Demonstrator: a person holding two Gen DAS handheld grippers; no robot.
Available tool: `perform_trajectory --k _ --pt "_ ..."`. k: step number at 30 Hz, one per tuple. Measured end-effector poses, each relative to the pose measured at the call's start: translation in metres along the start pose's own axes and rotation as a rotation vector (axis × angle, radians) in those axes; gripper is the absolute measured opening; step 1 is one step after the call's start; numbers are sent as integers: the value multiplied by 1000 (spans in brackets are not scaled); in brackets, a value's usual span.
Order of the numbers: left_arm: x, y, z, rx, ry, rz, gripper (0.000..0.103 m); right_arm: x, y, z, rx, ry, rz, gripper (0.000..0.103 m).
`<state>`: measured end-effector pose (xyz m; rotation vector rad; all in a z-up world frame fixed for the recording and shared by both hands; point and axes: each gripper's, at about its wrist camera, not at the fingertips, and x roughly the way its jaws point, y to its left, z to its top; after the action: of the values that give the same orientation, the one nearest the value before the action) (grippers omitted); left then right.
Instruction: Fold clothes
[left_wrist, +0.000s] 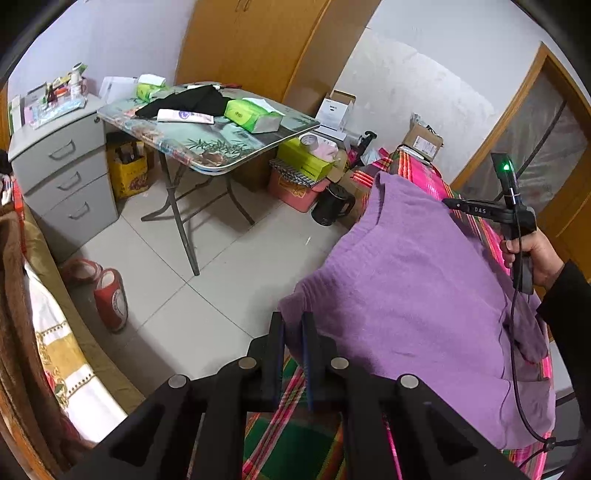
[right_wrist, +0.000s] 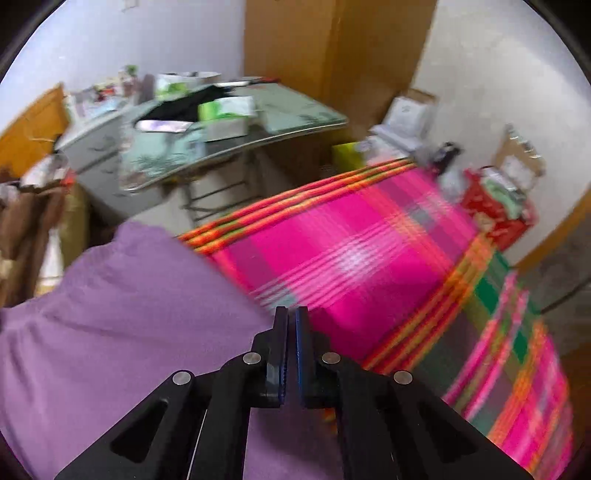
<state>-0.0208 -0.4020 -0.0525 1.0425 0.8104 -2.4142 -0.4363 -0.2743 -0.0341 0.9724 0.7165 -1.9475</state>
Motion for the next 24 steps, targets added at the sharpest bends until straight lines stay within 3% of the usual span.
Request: perform_trajectory --k 3,6,8,10,16,24 --pt "-2 -1 -2 9 6 10 12 -13 -15 -4 95 -11 22 8" --pt "-8 -4 -3 16 5 22 12 -44 -14 -17 94 -65 32 13" --pt "-15 -6 -5 19 -7 29 12 -74 -7 -33 89 -102 53 21" --pt "-23 -7 -6 19 -19 36 12 -110 3 -59 77 -142 80 27" --pt "-43 -14 -16 10 -39 20 12 -178 34 -146 116 -192 145 28" --pt "-43 -50 -48 60 16 -69 12 -226 89 -278 137 -158 138 28"
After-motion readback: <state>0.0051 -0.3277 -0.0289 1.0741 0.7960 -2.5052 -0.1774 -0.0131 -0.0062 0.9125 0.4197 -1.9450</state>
